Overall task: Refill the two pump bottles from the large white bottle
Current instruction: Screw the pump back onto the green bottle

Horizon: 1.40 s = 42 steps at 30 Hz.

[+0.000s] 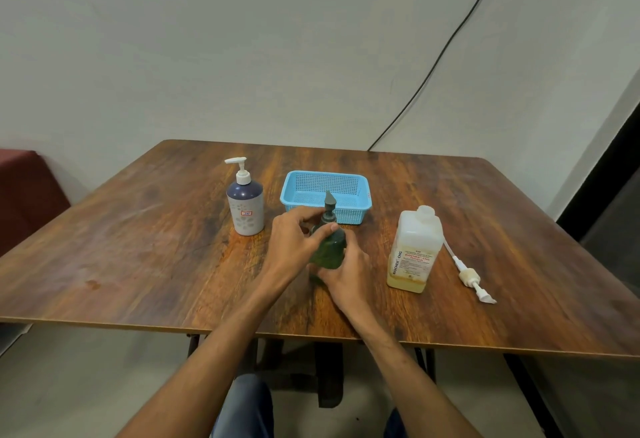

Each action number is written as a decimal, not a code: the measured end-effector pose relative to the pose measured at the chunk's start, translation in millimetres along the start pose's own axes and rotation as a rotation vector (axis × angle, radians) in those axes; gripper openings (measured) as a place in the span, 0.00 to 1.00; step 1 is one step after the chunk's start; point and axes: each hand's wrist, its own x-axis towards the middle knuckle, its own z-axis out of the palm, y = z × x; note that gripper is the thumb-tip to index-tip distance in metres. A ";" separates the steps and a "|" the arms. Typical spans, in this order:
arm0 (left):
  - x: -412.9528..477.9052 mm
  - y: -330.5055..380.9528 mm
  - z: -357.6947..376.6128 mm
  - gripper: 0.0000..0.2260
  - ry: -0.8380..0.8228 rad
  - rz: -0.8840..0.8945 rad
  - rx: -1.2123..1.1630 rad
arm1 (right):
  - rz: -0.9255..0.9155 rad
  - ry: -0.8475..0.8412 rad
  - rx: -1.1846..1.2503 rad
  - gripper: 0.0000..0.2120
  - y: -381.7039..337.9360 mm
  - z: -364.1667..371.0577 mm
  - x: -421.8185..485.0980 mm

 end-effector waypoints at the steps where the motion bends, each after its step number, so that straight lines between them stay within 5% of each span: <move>1: 0.7 -0.6 0.2 0.16 -0.015 -0.010 0.007 | -0.002 0.001 -0.001 0.36 0.0 -0.2 0.2; 7: -2.1 7.0 5.3 0.25 0.047 -0.135 -0.089 | 0.020 0.015 -0.036 0.38 -1.5 4.1 1.4; 11: -2.2 13.1 13.3 0.18 0.154 -0.126 -0.134 | 0.023 0.023 -0.033 0.37 -1.2 4.8 2.1; 20: -8.0 1.9 8.0 0.21 -0.041 -0.136 -0.259 | -0.011 0.027 -0.028 0.36 2.1 3.5 1.2; 27: -8.6 13.5 20.6 0.19 0.197 -0.140 -0.236 | 0.012 0.030 -0.038 0.37 1.1 6.2 2.6; 31: -6.5 10.3 18.0 0.13 0.126 -0.136 -0.206 | 0.000 0.031 -0.018 0.36 1.6 6.0 2.8; 35: -10.5 6.4 11.2 0.20 -0.026 -0.204 -0.354 | -0.009 0.025 -0.005 0.36 2.2 4.9 2.5; 42: -12.7 14.6 21.5 0.21 0.267 -0.149 -0.191 | -0.001 0.029 -0.030 0.35 0.2 5.3 2.9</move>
